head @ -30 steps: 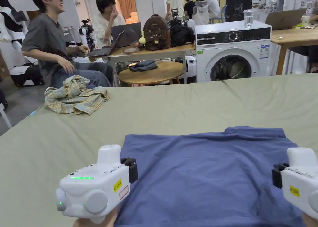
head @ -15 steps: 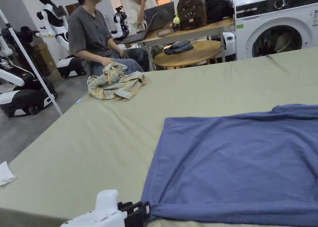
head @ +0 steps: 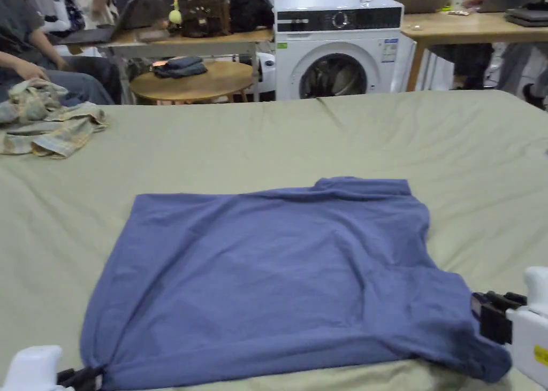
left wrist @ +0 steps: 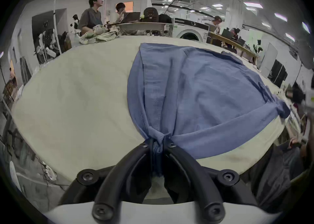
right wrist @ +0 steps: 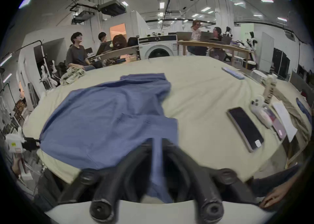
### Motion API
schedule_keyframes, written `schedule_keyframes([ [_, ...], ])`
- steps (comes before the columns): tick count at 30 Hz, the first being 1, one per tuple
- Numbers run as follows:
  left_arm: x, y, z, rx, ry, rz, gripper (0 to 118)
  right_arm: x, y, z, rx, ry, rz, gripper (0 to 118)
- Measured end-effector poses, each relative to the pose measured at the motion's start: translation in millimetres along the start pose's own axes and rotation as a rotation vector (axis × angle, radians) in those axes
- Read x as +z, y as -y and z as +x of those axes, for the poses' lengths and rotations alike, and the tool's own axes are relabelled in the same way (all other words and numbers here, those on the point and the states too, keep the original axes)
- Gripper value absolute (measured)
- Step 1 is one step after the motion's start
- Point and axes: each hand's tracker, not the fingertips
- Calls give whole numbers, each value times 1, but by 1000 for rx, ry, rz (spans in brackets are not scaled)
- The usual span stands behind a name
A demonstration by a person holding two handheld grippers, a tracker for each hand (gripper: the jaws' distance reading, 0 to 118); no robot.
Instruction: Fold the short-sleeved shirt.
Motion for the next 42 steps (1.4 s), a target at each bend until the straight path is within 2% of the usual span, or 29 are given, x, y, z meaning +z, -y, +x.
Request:
schedule_keyframes([
  [1, 0, 0, -3, 22, 11, 0, 5, 5, 5, 7, -2, -3, -11, 53],
  [6, -3, -1, -3, -16, -8, -5, 5, 13, 34, 31, -98, -40, -93, 53],
  [11, 4, -3, 3, -5, 2, -11, 5, -18, 55, 35, -204, -74, -158, 53],
  [12, 4, -3, 3, 1, 5, -10, 5, -22, 55, 34, -206, -97, -174, 48],
  [14, 7, -2, 7, 8, 8, -8, 5, -25, 55, 31, -159, -76, -171, 19],
  [15, 8, -1, 9, 11, 7, -4, 5, -23, 54, 30, -126, -63, -156, 10],
  [17, 8, 0, 9, 21, 4, 2, 5, -21, 53, 29, -147, -110, -147, 3],
  [19, 10, -2, 9, 32, 7, 3, 5, -22, 51, 29, -155, -107, -141, 1],
  [23, 34, -24, 11, 65, 27, 134, 5, -18, 21, 26, -139, -112, -86, 1],
  [28, 26, -108, 12, 58, 47, 187, 5, -54, -56, 21, -127, -125, -22, 1],
  [35, -58, -204, -2, 88, 4, 120, 5, -157, -140, -6, -76, -68, -43, 1],
  [40, -120, -224, -8, 130, -13, 27, 5, -207, -145, -27, -38, 14, -98, 2],
  [41, -130, -224, -13, 143, -11, 13, 9, -213, -143, -28, -32, 25, -102, 6],
  [42, -134, -223, -12, 147, -31, 32, 24, -218, -141, -30, -33, 37, -104, 18],
])
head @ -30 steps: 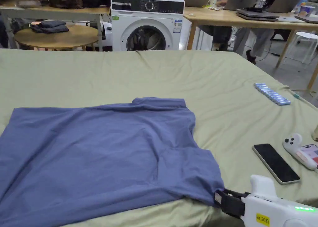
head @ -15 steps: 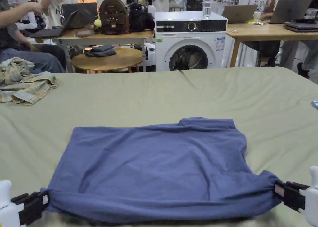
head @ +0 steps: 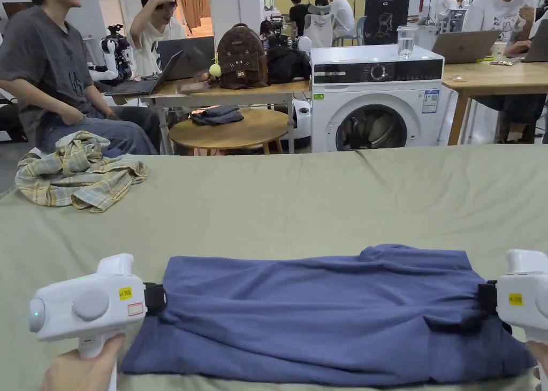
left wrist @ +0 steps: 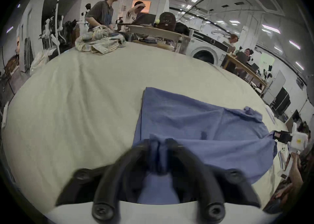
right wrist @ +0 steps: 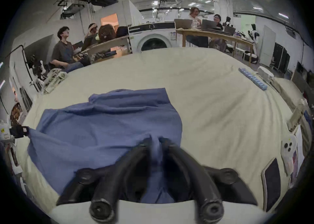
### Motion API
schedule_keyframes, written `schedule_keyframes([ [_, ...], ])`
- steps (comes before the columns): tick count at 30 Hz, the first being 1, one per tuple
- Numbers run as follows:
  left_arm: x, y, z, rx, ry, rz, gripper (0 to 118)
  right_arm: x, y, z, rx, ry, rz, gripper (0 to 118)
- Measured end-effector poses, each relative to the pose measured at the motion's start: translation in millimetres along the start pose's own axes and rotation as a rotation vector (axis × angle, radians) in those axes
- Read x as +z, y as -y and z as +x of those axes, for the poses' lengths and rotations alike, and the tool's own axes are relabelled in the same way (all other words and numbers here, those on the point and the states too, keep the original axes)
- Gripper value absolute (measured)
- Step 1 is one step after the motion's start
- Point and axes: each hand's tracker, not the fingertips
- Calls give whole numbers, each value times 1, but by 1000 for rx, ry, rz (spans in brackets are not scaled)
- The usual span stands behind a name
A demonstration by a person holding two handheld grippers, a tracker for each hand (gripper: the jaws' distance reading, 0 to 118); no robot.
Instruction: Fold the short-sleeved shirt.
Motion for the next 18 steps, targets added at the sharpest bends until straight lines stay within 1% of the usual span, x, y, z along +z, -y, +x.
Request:
schedule_keyframes([
  [1, 1, 2, 1, -3, -38, 25, 44, 0, 1, 0, -5, 8, 6, 41],
  [2, 4, 2, 2, -17, -39, 45, 48, 3, 4, 0, -20, 9, 24, 48],
  [4, 12, 1, 4, -22, -14, 89, 48, 12, 3, -4, -51, -6, 70, 49],
  [5, 17, 0, 8, -41, -21, 127, 48, 13, 1, -4, -53, -15, 83, 49],
  [7, 32, -2, 22, -83, -36, 183, 48, 16, -3, -9, -36, -35, 97, 49],
  [9, 42, -3, 32, -77, -19, 202, 47, 24, -4, -21, -14, -52, 110, 49],
  [11, 52, -3, 42, -78, 11, 222, 47, 27, -4, -29, 4, -96, 106, 43],
  [12, 57, -1, 46, -84, 22, 232, 47, 32, -2, -34, 11, -96, 106, 37],
  [13, 60, 0, 50, -91, 24, 225, 47, 36, 0, -38, 18, -94, 105, 25],
  [14, 64, 3, 53, -107, 32, 214, 46, 41, 4, -41, 23, -95, 103, 17],
  [15, 69, 8, 56, -133, 50, 205, 34, 45, 8, -43, 22, -95, 104, 10],
  [16, 75, 14, 57, -151, 79, 205, 6, 50, 11, -43, 23, -95, 100, 0],
  [17, 82, 21, 59, -174, 94, 215, 0, 55, 18, -44, 26, -93, 99, 0],
  [18, 89, 28, 63, -215, 84, 217, 0, 62, 25, -44, 42, -87, 104, 0],
])
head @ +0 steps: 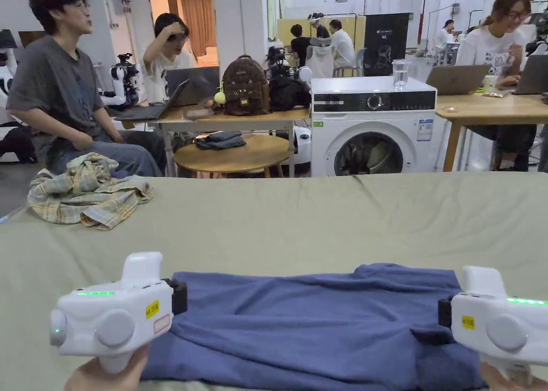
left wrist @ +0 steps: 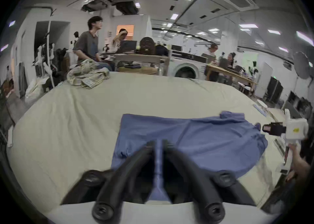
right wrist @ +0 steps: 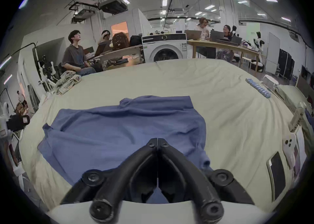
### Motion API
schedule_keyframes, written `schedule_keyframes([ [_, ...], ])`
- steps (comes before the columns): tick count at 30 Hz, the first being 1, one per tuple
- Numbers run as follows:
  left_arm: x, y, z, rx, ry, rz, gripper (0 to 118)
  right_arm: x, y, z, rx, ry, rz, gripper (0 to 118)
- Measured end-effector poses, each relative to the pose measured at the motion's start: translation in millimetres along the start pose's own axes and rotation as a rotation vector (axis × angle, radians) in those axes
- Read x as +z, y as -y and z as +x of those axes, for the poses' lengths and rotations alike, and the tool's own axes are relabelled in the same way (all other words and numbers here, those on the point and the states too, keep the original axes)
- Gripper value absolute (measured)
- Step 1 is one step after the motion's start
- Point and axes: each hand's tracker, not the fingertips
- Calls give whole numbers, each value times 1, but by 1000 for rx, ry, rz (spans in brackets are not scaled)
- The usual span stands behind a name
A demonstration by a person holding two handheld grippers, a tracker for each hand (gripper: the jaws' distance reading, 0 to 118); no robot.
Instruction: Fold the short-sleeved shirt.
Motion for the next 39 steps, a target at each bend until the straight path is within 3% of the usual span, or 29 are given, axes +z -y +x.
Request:
schedule_keyframes([
  [2, 20, 14, 5, -28, 0, 54, 0, 16, 9, 0, 12, -3, 8, 0],
  [5, 42, 28, -3, 63, 25, 17, 0, 39, 28, -3, 75, 11, 30, 0],
  [10, 68, 52, -17, 43, 4, 10, 0, 64, 49, 3, 23, -32, 49, 0],
  [16, 48, 59, -43, 122, -32, -41, 0, 66, 53, -5, 46, -45, 31, 0],
  [17, 44, 59, -46, 140, -31, -58, 3, 66, 52, -5, 42, -49, 29, 0],
  [19, 28, 61, -56, 147, -11, -78, 32, 67, 52, -4, 32, -56, 29, 0],
  [23, -9, 66, -65, 158, -65, -179, 40, 67, 52, 3, 13, -64, 17, 0],
  [29, -54, 79, -73, 239, -83, -295, 39, 64, 52, 21, 30, -25, -5, 0],
  [30, -56, 80, -68, 222, -93, -294, 36, 63, 51, 24, 29, -20, -11, 0],
  [32, -57, 76, -60, 169, -124, -297, 2, 62, 50, 31, 22, -9, -15, 0],
  [34, -64, 76, -53, 156, -45, -323, 1, 62, 49, 36, 16, -1, -14, 0],
  [35, -67, 76, -45, 112, -135, -336, 1, 61, 48, 38, 14, 7, -19, 0],
  [36, -69, 76, -40, 78, -133, -343, 0, 55, 47, 43, 11, 23, -33, 0],
  [37, -70, 76, -39, 64, -134, -350, 0, 52, 46, 46, -3, 35, -45, 11],
  [39, -73, 72, -42, 80, -131, -366, 0, 42, 48, 54, -74, -4, -76, 58],
])
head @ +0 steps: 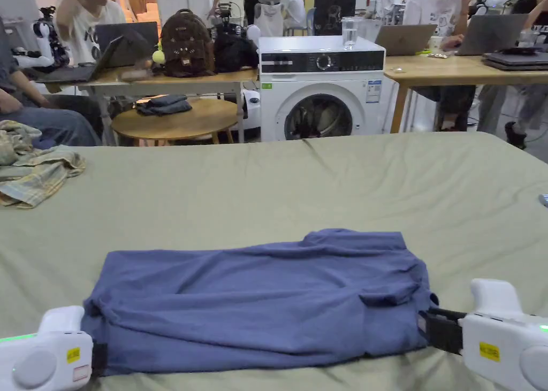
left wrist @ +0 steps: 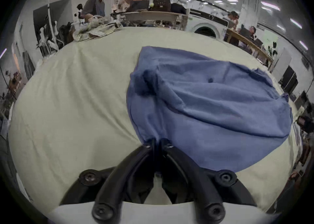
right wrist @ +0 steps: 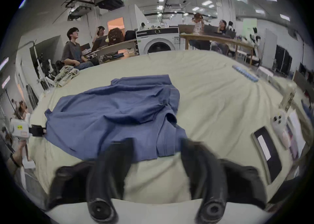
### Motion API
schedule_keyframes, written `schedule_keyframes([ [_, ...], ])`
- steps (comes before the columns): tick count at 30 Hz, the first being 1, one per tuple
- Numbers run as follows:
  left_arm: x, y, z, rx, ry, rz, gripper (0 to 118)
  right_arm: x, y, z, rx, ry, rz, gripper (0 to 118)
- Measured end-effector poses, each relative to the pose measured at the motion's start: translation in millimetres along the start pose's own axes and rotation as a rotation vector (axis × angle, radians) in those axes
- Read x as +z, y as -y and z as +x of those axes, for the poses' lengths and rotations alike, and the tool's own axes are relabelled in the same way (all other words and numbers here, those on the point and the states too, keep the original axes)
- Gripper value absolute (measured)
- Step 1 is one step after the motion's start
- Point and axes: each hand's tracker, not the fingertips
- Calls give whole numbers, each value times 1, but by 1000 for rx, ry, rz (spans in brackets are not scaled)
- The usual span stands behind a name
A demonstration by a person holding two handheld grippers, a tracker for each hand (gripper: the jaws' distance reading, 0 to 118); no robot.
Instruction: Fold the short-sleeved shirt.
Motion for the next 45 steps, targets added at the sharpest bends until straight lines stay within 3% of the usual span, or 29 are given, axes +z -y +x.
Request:
schedule_keyframes([
  [3, 2, -2, -7, 20, 26, -20, 0, -28, 0, 13, -133, -13, -27, 63],
  [6, -5, -2, -13, 19, 26, -13, 0, -59, 0, 17, -196, -13, -81, 62],
  [7, -5, -2, -12, 13, 19, -9, 0, -68, 1, 18, -212, -22, -100, 53],
  [10, -3, -1, -5, -4, 1, -10, 0, -83, 6, 14, -220, -26, -103, 12],
  [12, -3, -1, -5, -6, -3, -10, 0, -84, 3, 12, -275, -45, -110, 8],
  [15, -2, -3, -12, 9, 16, -9, 0, -79, 3, 13, -252, -36, -95, 6],
  [17, 15, -2, -18, 28, 55, 55, 0, -63, 2, 7, -196, 28, -46, 6],
  [19, 39, 3, -21, 11, 49, 142, 0, -47, -1, 5, -139, 30, -19, 6],
  [23, 89, 13, -23, 56, 107, 157, 0, -12, 2, 9, -174, -5, 4, 6],
  [28, 125, 57, -31, 25, 132, 150, 0, 26, 27, 23, -140, 17, -12, 6],
  [38, 142, 136, -37, 64, 163, 77, 0, 71, 81, 26, -85, 17, -52, 8],
  [39, 141, 135, -39, 69, 168, 79, 0, 69, 82, 26, -75, 29, -52, 14],
  [40, 140, 132, -40, 78, 179, 73, 8, 68, 83, 25, -60, 52, -65, 32],
  [41, 140, 131, -41, 85, 186, 67, 23, 65, 84, 30, -41, 76, -57, 48],
  [42, 142, 129, -43, 85, 174, 83, 37, 68, 85, 31, -37, 80, -42, 54],
  [45, 166, 118, -35, 5, 139, 222, 39, 86, 75, 32, -34, 60, 52, 54],
])
